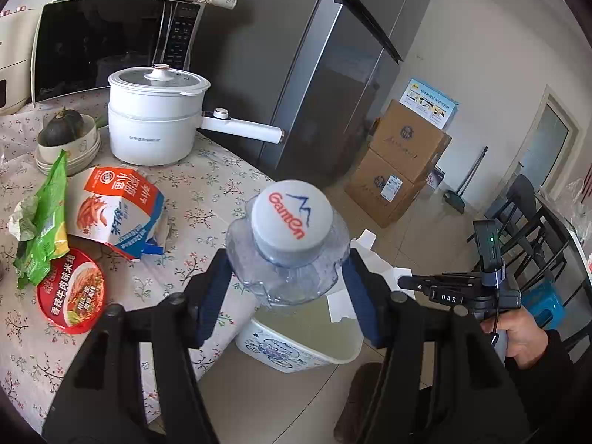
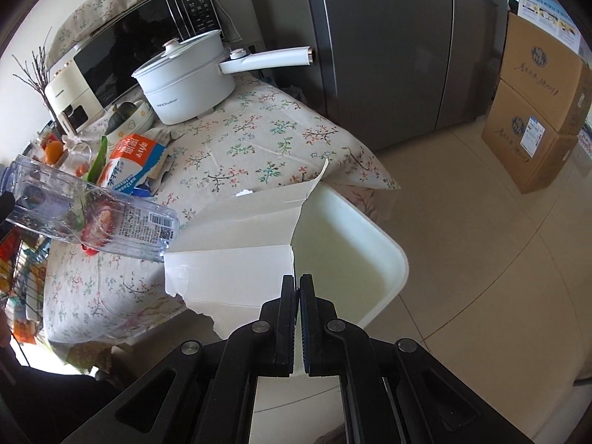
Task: Collect trash
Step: 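Carry the bottle and paper to the white bin and release both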
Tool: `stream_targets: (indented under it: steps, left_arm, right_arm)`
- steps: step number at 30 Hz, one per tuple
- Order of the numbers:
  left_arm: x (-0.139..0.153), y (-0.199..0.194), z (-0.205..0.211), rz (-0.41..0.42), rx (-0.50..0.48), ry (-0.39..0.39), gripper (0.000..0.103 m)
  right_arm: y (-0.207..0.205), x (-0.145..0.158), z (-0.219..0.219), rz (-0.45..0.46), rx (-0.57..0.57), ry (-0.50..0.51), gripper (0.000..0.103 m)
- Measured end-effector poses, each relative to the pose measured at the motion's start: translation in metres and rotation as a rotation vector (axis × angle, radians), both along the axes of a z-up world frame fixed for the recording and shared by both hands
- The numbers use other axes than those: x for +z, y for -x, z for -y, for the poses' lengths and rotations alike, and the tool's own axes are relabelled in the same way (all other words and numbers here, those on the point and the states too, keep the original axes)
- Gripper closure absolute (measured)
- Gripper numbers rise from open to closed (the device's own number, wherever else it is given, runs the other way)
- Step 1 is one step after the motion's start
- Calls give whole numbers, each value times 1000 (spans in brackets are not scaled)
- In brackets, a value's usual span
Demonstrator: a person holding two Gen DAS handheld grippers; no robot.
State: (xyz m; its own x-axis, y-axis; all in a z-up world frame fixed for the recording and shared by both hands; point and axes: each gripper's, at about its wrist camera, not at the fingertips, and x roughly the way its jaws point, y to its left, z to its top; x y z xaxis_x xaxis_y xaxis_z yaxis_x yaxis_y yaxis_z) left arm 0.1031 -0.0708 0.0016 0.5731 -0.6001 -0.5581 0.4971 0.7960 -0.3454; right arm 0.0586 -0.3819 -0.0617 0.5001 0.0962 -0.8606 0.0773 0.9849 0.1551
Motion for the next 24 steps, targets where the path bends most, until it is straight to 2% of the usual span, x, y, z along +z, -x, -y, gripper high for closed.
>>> stream_targets:
  steps: [6, 15, 22, 24]
  left_arm:
    - [-34, -10, 51, -16, -73, -63, 40]
    - [-98, -26, 99, -117, -114, -180, 40]
    - [-119, -25, 113, -158, -136, -277, 39]
    - [-117, -24, 111, -157, -117, -297, 33]
  right_arm:
    - [9, -20, 27, -55, -45, 30, 100]
    - [20, -44, 51, -125, -75, 64, 100]
    - [17, -50, 50, -142, -64, 75, 100]
    - [14, -51, 49, -142, -60, 78, 100]
